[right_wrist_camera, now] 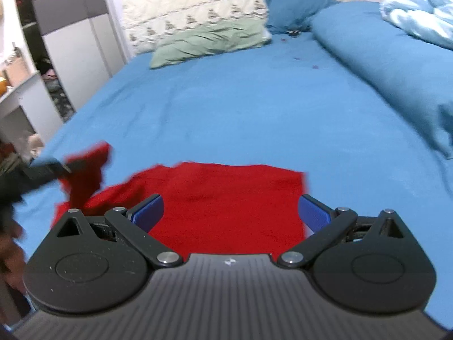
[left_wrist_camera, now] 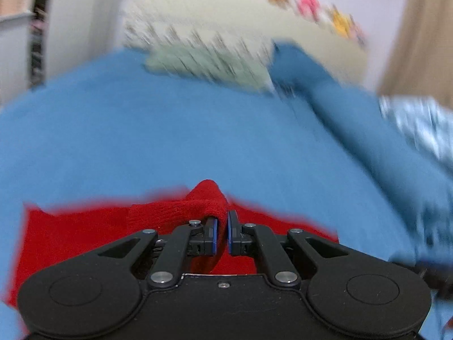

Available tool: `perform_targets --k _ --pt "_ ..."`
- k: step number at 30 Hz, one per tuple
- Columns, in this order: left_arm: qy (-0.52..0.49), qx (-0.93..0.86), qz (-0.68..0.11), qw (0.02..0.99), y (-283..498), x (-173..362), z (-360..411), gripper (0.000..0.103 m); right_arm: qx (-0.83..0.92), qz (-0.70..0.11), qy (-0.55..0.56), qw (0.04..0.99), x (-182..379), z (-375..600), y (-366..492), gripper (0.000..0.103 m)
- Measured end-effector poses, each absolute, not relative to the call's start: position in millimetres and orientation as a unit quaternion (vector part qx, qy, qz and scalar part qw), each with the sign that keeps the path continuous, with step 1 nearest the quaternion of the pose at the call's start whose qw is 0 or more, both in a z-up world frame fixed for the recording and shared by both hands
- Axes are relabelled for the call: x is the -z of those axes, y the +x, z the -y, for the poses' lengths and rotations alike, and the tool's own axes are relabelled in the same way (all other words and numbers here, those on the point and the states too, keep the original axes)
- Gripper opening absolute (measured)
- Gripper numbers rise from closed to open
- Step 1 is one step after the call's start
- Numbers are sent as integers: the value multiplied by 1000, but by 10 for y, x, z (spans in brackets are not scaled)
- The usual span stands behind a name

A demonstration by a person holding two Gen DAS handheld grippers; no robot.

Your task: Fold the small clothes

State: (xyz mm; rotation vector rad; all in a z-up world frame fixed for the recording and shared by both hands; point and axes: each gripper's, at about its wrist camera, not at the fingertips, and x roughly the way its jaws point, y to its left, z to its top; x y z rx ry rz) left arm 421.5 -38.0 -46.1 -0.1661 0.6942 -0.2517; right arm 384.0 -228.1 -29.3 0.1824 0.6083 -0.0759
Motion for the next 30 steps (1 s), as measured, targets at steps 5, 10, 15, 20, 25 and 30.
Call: perform_targets --k 5,10,15,20,25,30 --pt "-21 135 -399 907 4089 1171 932 6 45 -342 86 935 583 2740 3806 103" --pt "7 149 -393 907 4074 1163 912 35 20 -360 77 929 751 2815 3863 103" --pt "39 127 -376 917 3818 944 560 72 -27 -349 69 934 661 2563 4031 103" --pt "57 64 -381 920 3606 861 -91 72 -104 -371 12 923 765 1921 4412 103" --pt "54 6 -399 916 3646 973 -642 72 -131 -414 -76 898 1287 1237 4790 77" --pt "38 -33 -400 915 3662 1033 -969 72 -54 -386 -33 920 1337 1320 4819 61"
